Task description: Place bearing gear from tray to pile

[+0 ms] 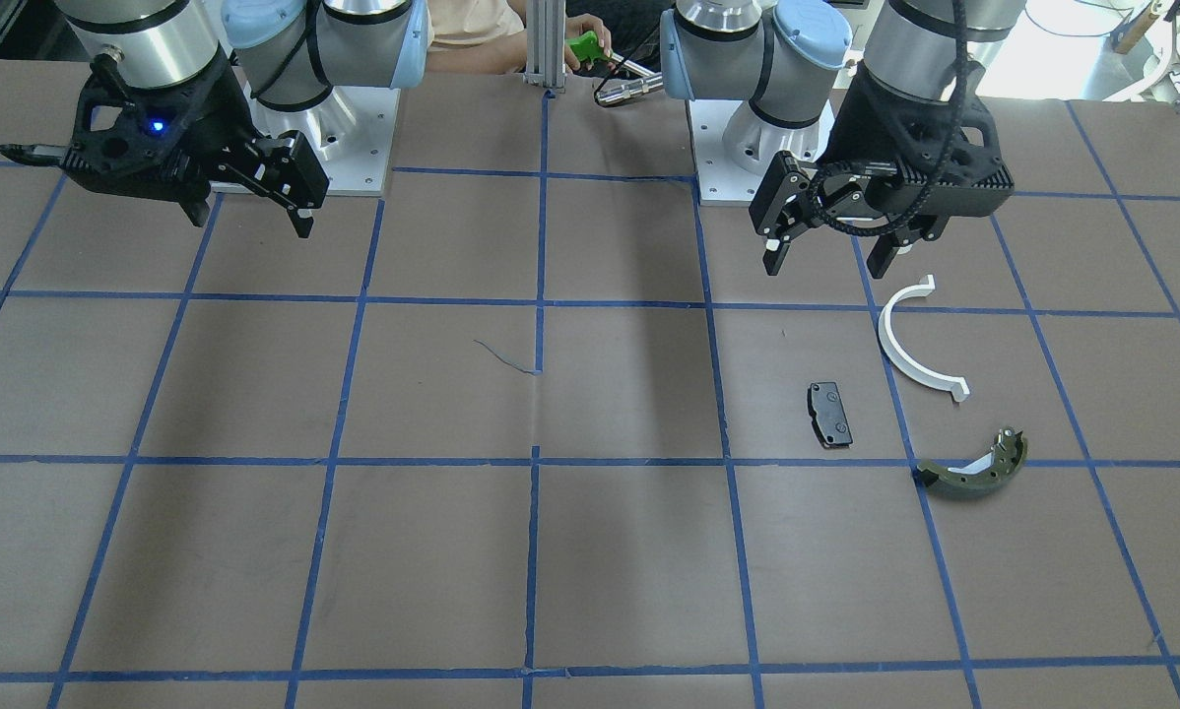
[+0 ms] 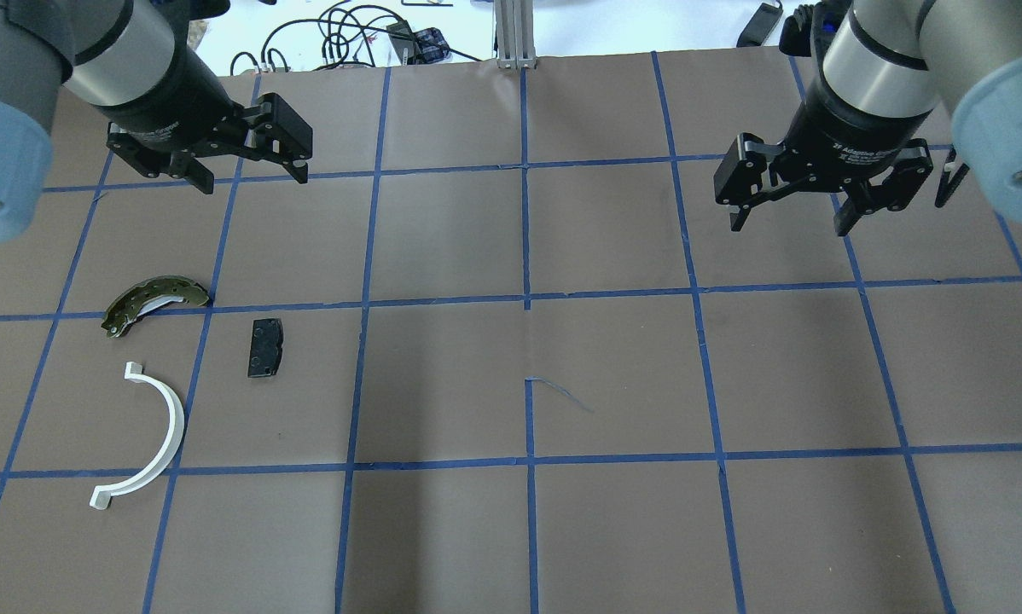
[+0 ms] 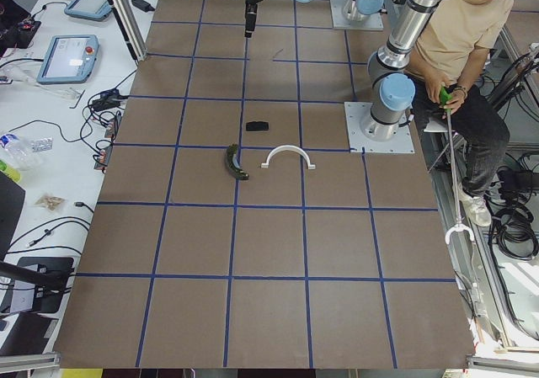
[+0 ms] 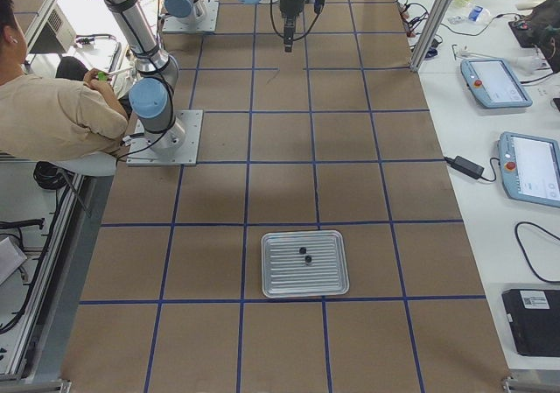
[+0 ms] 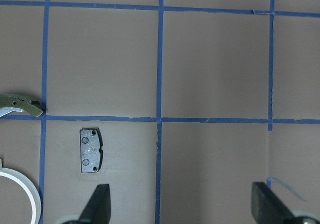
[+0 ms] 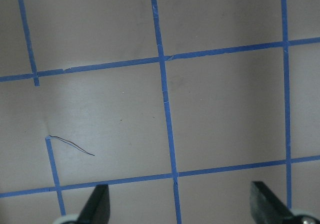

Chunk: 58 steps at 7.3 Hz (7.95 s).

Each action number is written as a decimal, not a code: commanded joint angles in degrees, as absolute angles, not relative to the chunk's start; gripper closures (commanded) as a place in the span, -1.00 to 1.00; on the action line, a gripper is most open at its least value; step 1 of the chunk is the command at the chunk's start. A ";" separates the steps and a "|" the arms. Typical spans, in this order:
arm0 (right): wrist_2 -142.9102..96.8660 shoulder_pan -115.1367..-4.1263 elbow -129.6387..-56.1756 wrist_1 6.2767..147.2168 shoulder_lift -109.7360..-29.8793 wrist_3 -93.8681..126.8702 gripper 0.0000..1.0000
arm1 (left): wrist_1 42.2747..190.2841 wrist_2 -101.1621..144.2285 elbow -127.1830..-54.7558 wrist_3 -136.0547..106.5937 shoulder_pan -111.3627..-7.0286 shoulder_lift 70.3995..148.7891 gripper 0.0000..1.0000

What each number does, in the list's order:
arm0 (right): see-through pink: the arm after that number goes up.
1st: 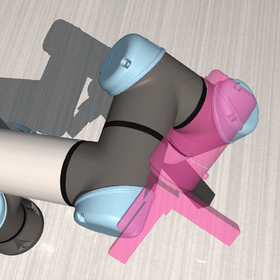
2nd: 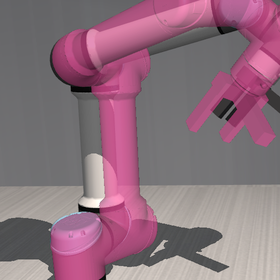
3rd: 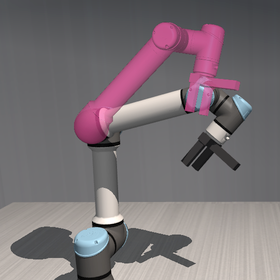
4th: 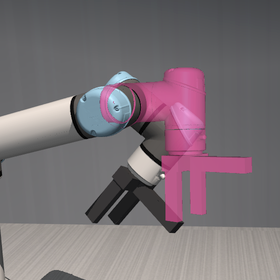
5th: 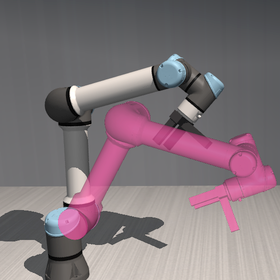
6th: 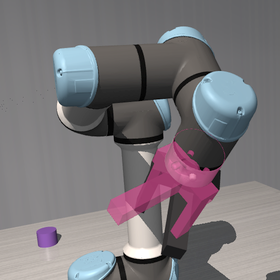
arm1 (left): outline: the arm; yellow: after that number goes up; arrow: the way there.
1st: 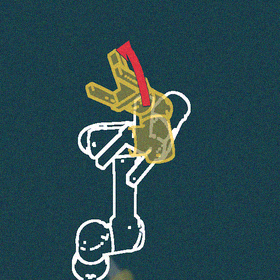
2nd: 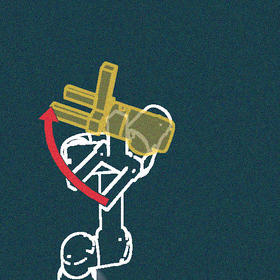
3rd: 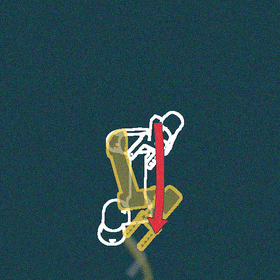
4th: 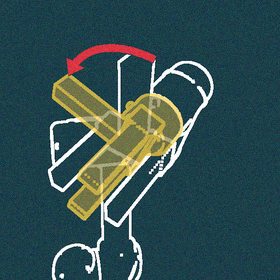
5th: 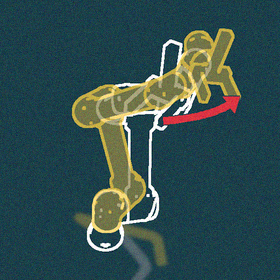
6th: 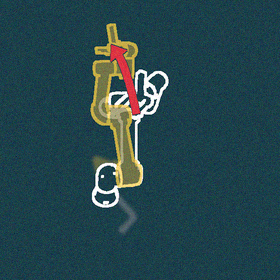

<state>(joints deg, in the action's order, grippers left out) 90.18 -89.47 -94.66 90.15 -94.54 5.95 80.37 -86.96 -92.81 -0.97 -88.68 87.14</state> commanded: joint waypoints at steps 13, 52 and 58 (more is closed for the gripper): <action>90.18 -88.77 -94.92 90.35 -94.31 5.19 -1.00 | 80.60 -87.01 -92.81 -0.97 -88.59 87.01 -1.00; 93.34 -39.11 -89.30 124.72 -53.88 -130.52 0.05 | 80.51 -86.92 -92.81 -0.97 -88.42 86.92 -1.00; 95.71 -40.68 -88.94 122.87 -57.11 -129.73 1.00 | 80.51 -86.92 -92.81 -0.97 -88.42 86.92 -1.00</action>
